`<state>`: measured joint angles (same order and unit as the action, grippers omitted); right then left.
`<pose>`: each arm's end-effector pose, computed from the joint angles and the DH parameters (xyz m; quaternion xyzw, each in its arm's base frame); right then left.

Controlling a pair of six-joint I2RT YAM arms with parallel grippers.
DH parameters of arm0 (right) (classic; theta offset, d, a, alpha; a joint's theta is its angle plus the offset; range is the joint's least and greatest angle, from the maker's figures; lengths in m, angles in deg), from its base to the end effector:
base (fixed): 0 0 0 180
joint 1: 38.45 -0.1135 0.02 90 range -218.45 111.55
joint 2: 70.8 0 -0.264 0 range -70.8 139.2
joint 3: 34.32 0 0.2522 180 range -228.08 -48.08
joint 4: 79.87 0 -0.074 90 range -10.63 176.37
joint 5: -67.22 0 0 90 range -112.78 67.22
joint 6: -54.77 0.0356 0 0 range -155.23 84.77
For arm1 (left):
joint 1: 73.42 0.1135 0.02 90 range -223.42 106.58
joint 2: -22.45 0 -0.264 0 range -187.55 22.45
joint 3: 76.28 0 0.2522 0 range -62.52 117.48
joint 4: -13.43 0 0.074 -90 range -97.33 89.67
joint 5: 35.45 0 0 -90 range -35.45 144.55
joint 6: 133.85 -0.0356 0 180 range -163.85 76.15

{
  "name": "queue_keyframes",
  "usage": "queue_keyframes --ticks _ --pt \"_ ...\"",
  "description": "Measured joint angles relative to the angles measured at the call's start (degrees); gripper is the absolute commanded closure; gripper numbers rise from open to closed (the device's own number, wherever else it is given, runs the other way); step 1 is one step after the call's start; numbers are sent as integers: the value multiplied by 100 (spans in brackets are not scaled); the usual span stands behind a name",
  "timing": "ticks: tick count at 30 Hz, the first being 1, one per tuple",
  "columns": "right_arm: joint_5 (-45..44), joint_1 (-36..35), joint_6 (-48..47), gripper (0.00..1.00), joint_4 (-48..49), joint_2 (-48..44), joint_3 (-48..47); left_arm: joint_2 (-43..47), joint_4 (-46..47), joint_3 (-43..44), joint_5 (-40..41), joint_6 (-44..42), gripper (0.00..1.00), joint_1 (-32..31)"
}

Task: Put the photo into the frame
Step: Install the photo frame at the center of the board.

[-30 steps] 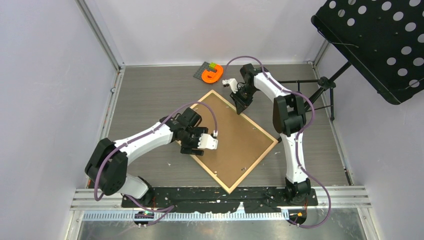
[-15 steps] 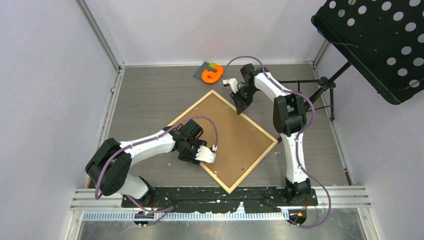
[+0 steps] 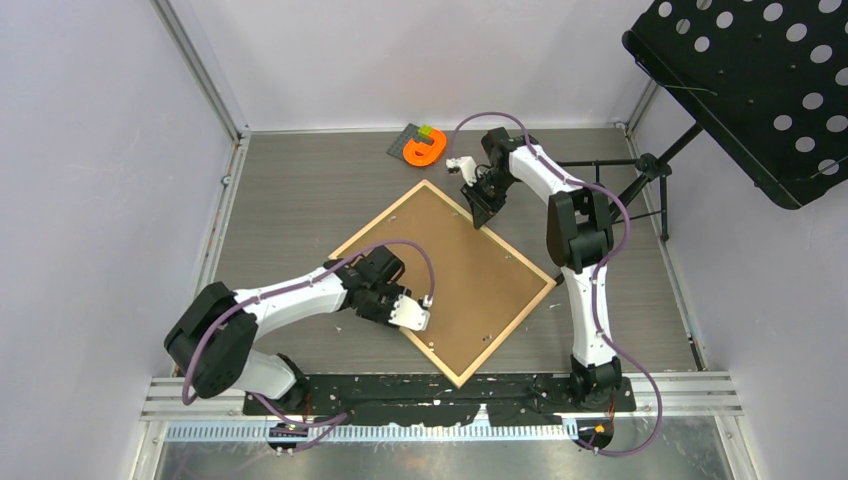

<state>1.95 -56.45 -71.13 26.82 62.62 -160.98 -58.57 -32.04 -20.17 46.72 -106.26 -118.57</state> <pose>0.4426 0.1595 0.1708 -0.4576 0.8591 0.1976 0.1167 0.1688 -0.1766 0.1651 0.8000 0.5715 -0.0410 0.1782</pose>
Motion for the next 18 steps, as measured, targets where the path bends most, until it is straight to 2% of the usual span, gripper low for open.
queue_keyframes --ticks 13,18 --pt "-4 0 46 94 9 0 2 138 -11 -94 15 44 67 -122" --pt "-4 0 50 94 9 0 4 140 35 -133 70 26 76 -168"
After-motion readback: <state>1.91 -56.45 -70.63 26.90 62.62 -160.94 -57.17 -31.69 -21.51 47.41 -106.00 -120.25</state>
